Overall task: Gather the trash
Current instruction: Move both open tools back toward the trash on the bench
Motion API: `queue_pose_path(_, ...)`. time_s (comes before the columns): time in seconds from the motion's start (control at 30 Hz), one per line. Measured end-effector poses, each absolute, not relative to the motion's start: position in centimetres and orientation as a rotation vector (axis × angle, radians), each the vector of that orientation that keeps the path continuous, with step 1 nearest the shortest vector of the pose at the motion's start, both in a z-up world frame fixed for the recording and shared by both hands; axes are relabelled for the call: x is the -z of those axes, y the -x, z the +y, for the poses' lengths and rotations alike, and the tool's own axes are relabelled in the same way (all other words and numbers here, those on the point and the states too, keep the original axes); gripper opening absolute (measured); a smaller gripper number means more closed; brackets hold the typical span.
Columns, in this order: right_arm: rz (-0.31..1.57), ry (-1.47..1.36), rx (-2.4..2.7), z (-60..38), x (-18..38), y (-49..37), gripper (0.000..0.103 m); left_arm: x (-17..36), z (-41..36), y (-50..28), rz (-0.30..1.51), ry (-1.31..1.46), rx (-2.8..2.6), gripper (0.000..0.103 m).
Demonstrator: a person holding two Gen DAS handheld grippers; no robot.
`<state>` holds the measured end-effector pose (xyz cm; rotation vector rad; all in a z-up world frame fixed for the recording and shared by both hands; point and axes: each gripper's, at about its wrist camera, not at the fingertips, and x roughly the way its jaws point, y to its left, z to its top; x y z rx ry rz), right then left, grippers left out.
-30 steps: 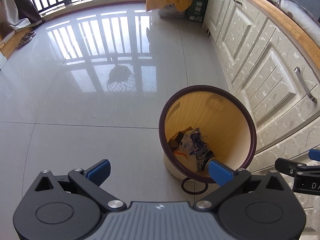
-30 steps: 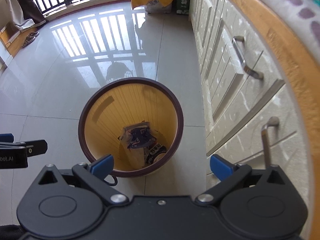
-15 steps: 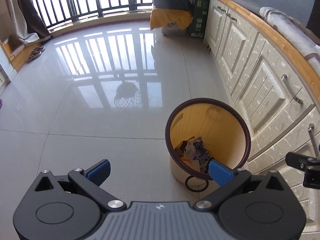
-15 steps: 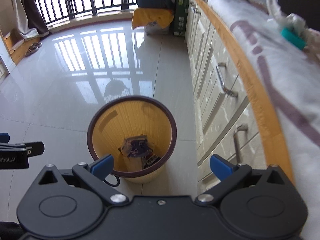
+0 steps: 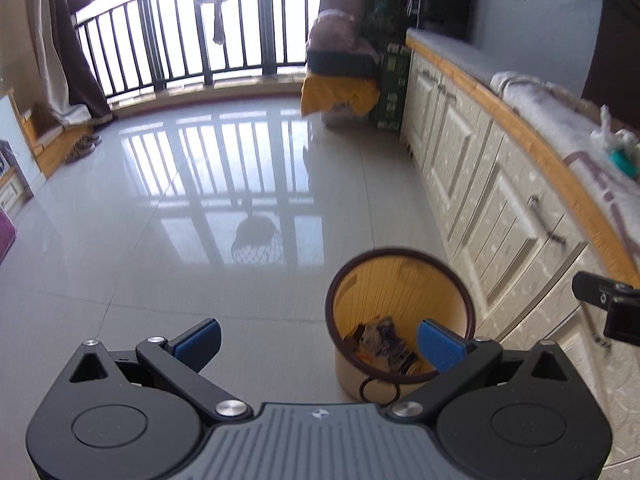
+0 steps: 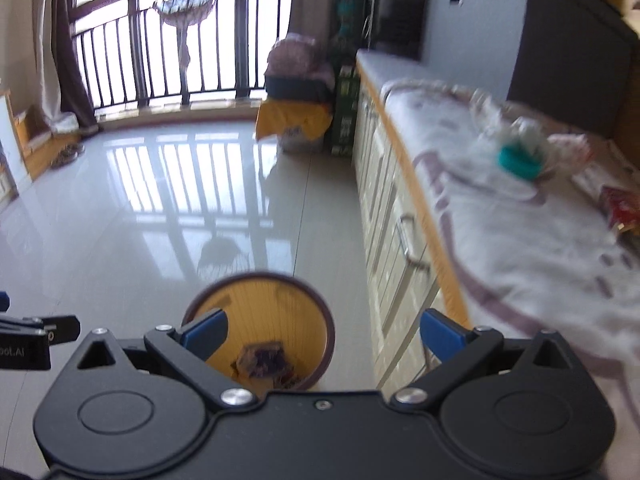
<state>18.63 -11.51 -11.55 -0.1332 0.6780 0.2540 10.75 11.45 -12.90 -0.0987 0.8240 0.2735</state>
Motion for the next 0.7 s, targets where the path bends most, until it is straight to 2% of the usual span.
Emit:
queue_pose_path(0.37,0.454,0.019,-0.157,-14.8,7.1,-17.4,0.103,8.3,8.1,-10.4,0.649,0.083,-0.235,0.103)
queue_pose_path(0.7,0.348,-0.008,-0.143,-19.1,2.2,-17.1,0.103,4.1,2.6,-11.8,0.528,0.070,-0.133,0.103)
